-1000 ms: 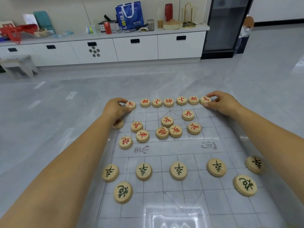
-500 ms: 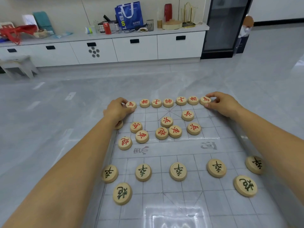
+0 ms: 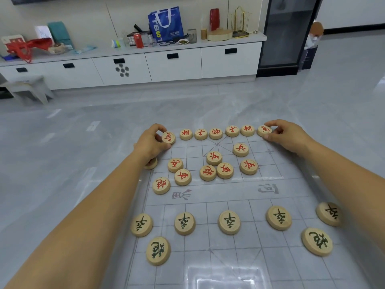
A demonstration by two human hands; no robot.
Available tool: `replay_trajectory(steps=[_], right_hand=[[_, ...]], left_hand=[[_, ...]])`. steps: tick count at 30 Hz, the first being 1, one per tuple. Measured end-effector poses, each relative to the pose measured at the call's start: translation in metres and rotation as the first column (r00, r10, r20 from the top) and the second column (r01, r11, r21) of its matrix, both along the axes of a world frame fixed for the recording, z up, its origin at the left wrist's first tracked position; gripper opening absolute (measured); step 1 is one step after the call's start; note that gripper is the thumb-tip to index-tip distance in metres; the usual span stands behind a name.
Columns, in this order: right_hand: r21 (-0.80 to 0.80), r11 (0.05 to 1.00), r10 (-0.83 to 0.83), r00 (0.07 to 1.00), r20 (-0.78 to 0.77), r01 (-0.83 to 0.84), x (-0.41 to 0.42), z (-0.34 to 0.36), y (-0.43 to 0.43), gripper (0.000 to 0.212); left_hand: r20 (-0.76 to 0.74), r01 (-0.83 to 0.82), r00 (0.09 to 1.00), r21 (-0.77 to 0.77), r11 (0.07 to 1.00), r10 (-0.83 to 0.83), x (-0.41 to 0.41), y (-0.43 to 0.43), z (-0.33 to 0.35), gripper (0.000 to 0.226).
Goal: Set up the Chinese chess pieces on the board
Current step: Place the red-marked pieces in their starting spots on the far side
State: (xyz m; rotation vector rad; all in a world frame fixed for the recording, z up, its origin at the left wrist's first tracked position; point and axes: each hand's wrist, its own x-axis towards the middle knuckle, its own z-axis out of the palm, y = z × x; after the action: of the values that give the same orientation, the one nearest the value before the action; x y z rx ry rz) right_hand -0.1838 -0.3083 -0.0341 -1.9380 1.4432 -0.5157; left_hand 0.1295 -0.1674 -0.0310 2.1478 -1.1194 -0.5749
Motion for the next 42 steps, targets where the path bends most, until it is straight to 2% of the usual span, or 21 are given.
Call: replay_trajectory(steps=[5,13,32,38,42], right_hand=[[0.026,1.0,-0.011,1.0,0.005,0.011,0.0,-0.001,-0.003,0.048],[0.017,0.999,-0.041,0.999,0.025,0.04,0.002,-0.003,-0.005,0.043],[-0.02,0.996,-0.092,0.995,-0.04,0.091,0.007,-0.004,-0.008,0.044],[-0.027,0.994,-0.103,0.993,-0.051,0.102,0.007,-0.004,-0.008,0.045],[-0.026,0.994,-0.112,0.991,-0.069,0.111,0.008,-0.005,-0.008,0.044]], left_hand=[[-0.049,-0.004,0.999,0.011,1.0,0.004,0.004,0.0,0.004,0.049],[0.001,-0.025,1.0,0.038,0.999,0.025,0.001,-0.008,0.005,0.037],[0.021,-0.044,0.999,0.055,0.998,0.043,0.001,-0.01,0.003,0.036],[0.01,-0.054,0.999,0.075,0.996,0.053,0.0,-0.01,0.003,0.048],[0.018,-0.071,0.997,0.056,0.996,0.07,-0.002,-0.01,0.001,0.038]])
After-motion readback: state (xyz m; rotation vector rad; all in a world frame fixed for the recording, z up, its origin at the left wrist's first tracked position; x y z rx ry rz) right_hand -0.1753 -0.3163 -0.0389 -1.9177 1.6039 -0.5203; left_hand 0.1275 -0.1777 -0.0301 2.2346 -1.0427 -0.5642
